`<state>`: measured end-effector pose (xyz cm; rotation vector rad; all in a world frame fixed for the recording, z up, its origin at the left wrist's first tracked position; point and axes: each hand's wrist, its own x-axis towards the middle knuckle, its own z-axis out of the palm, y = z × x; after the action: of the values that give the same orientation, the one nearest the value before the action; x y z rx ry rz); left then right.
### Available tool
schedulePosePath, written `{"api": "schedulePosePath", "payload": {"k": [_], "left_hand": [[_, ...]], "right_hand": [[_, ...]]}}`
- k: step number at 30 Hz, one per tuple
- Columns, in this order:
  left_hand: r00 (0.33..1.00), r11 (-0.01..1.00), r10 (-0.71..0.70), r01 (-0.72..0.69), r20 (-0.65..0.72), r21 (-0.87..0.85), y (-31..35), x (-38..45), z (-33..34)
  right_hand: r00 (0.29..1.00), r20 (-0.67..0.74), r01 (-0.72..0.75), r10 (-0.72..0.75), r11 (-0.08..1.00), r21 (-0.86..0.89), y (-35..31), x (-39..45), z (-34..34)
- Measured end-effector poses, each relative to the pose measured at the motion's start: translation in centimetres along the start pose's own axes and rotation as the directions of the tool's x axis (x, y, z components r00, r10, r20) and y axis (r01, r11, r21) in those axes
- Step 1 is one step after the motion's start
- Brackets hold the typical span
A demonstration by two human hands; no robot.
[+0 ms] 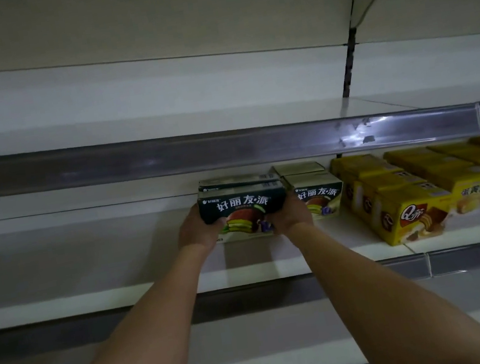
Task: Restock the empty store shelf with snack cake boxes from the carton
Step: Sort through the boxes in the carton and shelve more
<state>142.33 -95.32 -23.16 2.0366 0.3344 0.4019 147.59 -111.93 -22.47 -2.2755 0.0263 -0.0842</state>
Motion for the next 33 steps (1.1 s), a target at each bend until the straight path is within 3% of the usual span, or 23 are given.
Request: {"api": "schedulePosePath", "payload": {"k": [5,11,19,24,26,33], "left_hand": [[0.993,0.996,0.071,-0.076,0.096,0.051,-1.2,2.0,0.4],[0.991,0.987,0.131,-0.131,0.009,0.092,-2.2,4.0,1.5],[0.991,0.969,0.123,-0.110,-0.045,0.222,-2.7,6.1,2.8],[0.992,0.966,0.076,-0.048,-0.100,0.254,-2.7,6.6,3.5],[0.987,0.967,0.041,-0.001,-0.153,0.255,-2.6,6.4,3.8],[0.963,0.983,-0.183,0.178,-0.199,-0.043,-1.2,6.4,4.1]], "right_hand": [[0.998,-0.057,-0.026,0.034,0.990,0.135,0.0,1.2,1.5],[0.995,0.009,-0.091,0.097,0.889,0.449,-0.6,3.4,3.4],[0.990,-0.030,-0.091,0.136,0.792,0.604,-0.9,4.6,5.1],[0.972,-0.104,-0.124,0.209,0.838,0.532,-1.4,4.2,7.1],[0.978,-0.070,-0.137,0.199,0.851,0.508,-1.3,4.2,6.9],[0.996,0.051,-0.093,0.079,0.897,0.432,-0.9,3.5,5.5]]}}
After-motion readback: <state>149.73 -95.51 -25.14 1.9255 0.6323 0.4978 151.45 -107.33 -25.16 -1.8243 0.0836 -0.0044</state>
